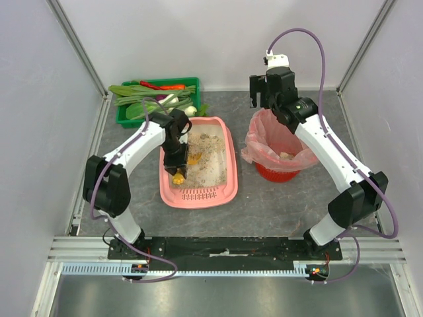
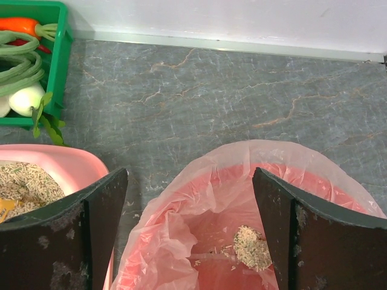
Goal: Clean the litter box
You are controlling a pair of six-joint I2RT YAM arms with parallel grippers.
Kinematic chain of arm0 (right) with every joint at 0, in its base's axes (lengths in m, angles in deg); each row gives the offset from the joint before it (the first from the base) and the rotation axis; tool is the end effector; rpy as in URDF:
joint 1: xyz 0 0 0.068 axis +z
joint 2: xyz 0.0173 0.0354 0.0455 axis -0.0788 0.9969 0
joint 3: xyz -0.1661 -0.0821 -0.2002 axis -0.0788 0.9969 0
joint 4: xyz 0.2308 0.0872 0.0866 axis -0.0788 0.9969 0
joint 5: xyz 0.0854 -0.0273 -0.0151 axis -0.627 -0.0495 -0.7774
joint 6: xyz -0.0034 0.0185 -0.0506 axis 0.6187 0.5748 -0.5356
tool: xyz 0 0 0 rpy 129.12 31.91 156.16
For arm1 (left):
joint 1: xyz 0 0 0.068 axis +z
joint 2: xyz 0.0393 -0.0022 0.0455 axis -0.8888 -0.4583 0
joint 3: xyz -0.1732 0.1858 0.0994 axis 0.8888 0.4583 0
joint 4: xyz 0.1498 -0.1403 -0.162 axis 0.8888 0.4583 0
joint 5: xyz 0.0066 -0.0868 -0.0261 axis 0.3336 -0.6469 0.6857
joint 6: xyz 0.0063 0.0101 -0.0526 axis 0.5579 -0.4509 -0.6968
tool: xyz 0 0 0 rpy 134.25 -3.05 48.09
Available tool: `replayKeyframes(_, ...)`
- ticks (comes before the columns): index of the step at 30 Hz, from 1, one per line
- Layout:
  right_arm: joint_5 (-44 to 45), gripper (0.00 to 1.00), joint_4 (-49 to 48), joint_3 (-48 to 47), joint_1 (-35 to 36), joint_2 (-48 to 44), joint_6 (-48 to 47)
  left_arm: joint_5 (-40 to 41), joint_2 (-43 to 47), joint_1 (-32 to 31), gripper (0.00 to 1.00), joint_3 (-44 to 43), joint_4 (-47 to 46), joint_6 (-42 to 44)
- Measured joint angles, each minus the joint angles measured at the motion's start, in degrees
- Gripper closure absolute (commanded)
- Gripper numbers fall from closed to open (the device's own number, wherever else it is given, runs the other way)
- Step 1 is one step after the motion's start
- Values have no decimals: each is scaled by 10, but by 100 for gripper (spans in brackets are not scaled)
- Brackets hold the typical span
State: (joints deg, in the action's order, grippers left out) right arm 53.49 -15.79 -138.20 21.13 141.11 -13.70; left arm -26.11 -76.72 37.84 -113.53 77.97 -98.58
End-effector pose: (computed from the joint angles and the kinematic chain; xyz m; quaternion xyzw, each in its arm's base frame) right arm 0.3352 0.1462 0.4046 0.0195 0.8389 0.0275 0.5432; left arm 0.2846 -0.1384 0.2514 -0.0318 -0.9960 0.0818 0.0148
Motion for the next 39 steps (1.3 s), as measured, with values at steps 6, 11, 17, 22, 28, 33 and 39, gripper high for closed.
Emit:
replayKeyframes(6,2,7,0,0,5,-1,-1,-3,30,-11,98,24,-15,7)
replayKeyframes(11,9,7,0,0,8,-6,-9,-14,68,-22,98,46,-32,17)
replayKeyframes(17,20,7,-1,0,9,-14,-24,-17,114,-28,98,82,-59,26)
replayKeyframes(22,28,7,-1,0,13,-19,-30,-10,147,-45,98,89,-93,37)
replayKeyframes(28,37,7,-1,0,18,-20,-32,-3,198,-56,98,120,-141,46)
replayKeyframes(33,42,7,-1,0,19,-25,-32,-7,239,-55,98,164,-172,45)
replayKeyframes(39,52,7,-3,-1,19,-30,-32,-16,250,-68,98,178,-193,42)
